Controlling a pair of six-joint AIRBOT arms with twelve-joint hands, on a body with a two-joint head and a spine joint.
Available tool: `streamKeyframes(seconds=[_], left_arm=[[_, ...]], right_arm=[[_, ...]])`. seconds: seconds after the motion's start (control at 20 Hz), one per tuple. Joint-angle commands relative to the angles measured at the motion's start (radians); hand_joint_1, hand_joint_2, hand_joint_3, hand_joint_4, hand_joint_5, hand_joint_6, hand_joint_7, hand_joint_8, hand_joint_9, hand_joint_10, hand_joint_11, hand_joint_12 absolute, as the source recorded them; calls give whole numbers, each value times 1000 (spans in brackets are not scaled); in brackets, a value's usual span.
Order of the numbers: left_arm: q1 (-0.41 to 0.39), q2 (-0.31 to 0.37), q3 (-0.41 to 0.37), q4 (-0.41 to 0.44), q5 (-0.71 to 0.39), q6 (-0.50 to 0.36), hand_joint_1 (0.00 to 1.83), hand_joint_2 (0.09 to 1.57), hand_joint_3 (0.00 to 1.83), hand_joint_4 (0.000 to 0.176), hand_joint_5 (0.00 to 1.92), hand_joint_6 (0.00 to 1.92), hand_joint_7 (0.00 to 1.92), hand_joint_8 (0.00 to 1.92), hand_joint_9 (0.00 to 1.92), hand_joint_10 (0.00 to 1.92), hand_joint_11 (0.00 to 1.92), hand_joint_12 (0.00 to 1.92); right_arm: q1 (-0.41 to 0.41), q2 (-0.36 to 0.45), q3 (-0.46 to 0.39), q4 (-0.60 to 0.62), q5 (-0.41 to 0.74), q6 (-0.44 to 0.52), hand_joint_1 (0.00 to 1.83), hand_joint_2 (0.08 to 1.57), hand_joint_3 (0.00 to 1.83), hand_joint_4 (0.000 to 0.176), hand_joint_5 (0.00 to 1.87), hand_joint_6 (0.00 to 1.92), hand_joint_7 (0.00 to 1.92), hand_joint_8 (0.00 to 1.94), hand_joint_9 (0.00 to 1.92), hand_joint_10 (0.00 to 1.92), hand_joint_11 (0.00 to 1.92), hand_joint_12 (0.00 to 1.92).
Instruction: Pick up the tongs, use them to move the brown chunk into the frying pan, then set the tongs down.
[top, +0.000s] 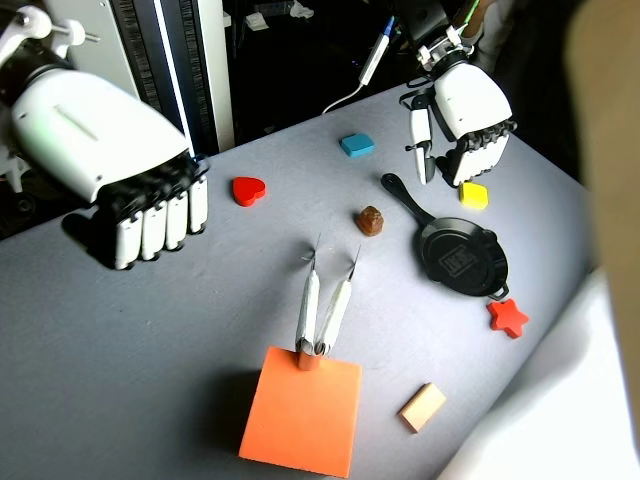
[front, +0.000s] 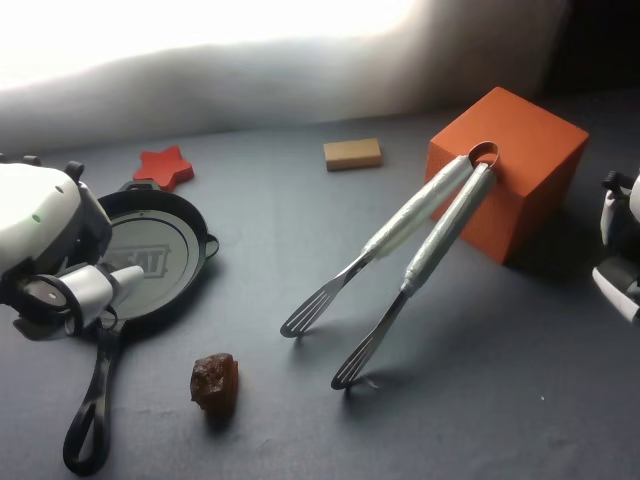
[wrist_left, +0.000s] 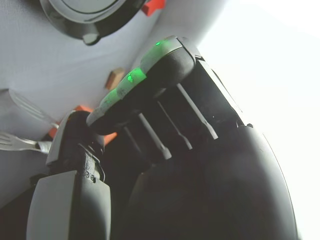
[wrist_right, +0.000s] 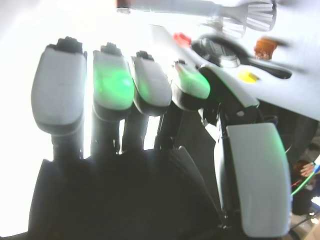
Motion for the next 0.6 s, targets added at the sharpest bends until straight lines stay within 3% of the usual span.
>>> streamKeyframes(seconds=[0.0,0.1,0.55], left_arm=[[-13,10,-2,57,-84,9,6,1149,176,0,8,49,63,45,40,73,0,298],[-21,10,-10,56,-84,7,0,1227,21,0,11,4,81,1,65,11,0,257],[-78,30,-23,-6,-84,45,0,1227,0,0,0,0,64,6,50,3,0,237]], right_arm=[[5,6,-5,-41,73,-7,951,794,258,0,0,15,0,22,0,7,0,33],[5,7,-7,-41,45,-6,1010,870,54,0,0,0,0,0,0,0,0,0],[16,6,-10,-105,38,-19,982,862,33,0,0,0,0,0,0,0,0,0]])
